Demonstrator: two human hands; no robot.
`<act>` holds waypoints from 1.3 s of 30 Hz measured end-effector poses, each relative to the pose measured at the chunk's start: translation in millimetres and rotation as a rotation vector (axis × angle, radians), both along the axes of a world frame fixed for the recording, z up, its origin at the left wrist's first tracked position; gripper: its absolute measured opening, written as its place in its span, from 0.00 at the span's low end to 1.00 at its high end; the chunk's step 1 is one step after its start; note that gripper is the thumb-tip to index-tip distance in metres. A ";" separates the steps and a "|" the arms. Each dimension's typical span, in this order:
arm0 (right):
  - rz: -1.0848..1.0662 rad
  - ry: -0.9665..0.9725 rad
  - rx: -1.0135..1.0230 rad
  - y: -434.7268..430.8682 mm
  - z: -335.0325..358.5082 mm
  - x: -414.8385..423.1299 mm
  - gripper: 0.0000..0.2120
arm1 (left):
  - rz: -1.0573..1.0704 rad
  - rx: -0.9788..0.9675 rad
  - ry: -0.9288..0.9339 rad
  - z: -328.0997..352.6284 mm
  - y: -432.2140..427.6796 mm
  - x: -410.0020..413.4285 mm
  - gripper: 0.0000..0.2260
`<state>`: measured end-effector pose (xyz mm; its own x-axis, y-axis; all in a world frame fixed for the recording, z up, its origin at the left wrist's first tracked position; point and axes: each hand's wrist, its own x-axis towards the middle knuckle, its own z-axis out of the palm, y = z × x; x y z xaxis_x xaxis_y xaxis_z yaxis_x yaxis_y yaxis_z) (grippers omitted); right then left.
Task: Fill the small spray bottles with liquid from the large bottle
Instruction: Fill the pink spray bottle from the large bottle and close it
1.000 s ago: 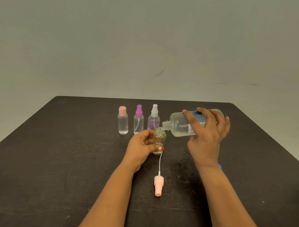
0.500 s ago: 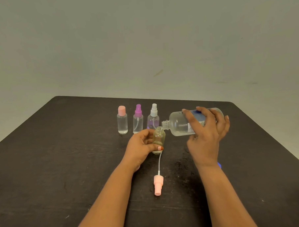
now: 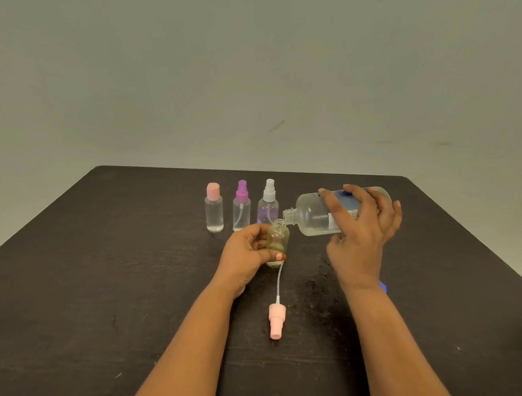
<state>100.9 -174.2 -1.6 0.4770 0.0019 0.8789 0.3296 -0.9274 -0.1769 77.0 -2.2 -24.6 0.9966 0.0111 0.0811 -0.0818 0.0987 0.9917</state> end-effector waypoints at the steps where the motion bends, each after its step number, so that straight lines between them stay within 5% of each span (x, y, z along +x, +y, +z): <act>1: -0.001 0.000 0.003 0.4 -0.2 -0.1 0.37 | -0.001 -0.001 0.004 -0.3 0.1 0.3 0.19; 39: 0.006 0.006 0.015 2.1 -0.1 -1.1 0.38 | 0.005 -0.005 0.005 0.9 0.0 -0.2 0.20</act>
<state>99.8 -172.1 -1.8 0.4826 -0.0085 0.8758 0.3341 -0.9226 -0.1930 76.9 -2.2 -23.7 0.9970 0.0165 0.0761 -0.0774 0.1028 0.9917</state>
